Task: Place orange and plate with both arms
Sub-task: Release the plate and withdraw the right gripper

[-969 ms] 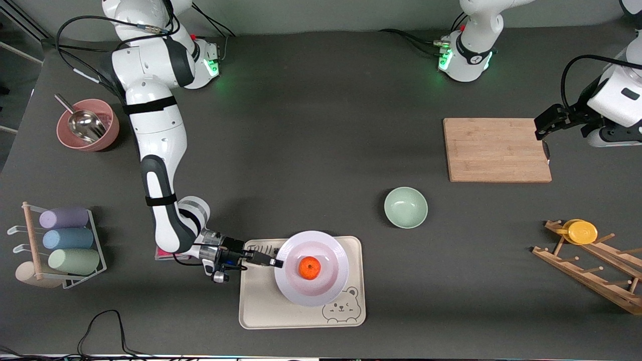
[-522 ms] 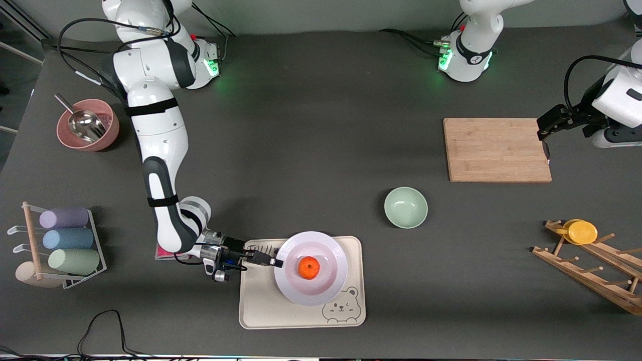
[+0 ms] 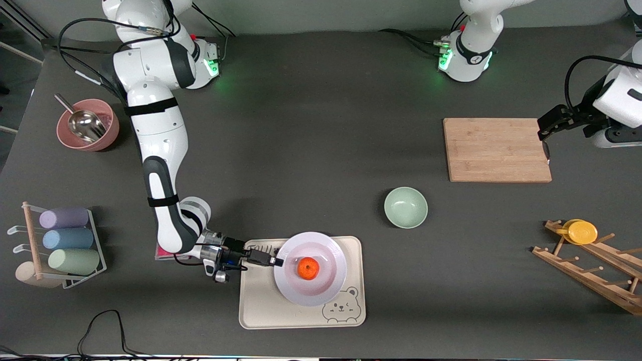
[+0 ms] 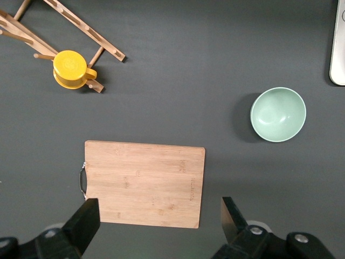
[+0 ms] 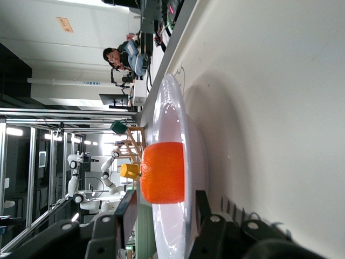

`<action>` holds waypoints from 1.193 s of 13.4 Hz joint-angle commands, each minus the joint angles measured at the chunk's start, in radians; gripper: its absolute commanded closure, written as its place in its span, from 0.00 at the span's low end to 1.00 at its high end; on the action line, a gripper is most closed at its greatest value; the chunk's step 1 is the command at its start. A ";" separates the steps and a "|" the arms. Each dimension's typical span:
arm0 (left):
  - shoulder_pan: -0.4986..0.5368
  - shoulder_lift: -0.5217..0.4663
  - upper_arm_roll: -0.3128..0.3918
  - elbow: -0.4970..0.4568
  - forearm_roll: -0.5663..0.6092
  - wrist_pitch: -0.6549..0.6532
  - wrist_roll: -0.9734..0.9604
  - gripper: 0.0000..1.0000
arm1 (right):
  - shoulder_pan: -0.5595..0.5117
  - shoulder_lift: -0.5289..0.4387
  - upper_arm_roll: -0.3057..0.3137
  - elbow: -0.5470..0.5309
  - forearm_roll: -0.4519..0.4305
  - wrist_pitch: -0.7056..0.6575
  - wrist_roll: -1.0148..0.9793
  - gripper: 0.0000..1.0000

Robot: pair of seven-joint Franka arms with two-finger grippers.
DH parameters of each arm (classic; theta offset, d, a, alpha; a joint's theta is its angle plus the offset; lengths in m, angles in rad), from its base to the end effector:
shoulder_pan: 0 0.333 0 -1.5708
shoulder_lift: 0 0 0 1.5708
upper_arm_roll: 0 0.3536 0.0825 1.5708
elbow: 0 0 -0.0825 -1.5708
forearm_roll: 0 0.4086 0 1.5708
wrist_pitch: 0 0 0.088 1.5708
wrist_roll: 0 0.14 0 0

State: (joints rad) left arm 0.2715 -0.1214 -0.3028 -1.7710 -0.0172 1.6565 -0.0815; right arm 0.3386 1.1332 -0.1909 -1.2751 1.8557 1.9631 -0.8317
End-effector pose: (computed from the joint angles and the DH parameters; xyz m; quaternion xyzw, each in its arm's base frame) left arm 0.5428 -0.0278 0.6015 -0.9996 -0.0269 -0.0013 0.0094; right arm 0.7636 0.2498 0.0712 -0.7900 0.0700 -0.0843 0.6033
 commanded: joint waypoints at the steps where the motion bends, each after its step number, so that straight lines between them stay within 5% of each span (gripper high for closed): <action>1: 0.005 -0.012 0.002 -0.008 -0.012 -0.003 0.005 0.00 | -0.006 -0.012 0.001 0.020 -0.107 0.025 0.103 0.49; 8: 0.006 -0.012 0.004 -0.002 -0.006 -0.001 0.022 0.00 | -0.024 -0.102 -0.042 0.016 -0.353 0.023 0.249 0.48; 11: 0.005 -0.012 0.004 -0.004 -0.004 0.003 0.037 0.00 | -0.078 -0.170 -0.042 0.008 -0.559 0.014 0.302 0.46; 16: 0.006 -0.012 0.004 -0.004 -0.004 0.003 0.039 0.00 | -0.141 -0.350 -0.041 -0.072 -1.028 -0.010 0.354 0.35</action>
State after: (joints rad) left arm 0.2718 -0.1212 -0.3003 -1.7707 -0.0172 1.6563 -0.0676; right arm 0.2094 0.8975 -0.2399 -1.2605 0.9640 1.9726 -0.5172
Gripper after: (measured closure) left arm 0.000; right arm 0.383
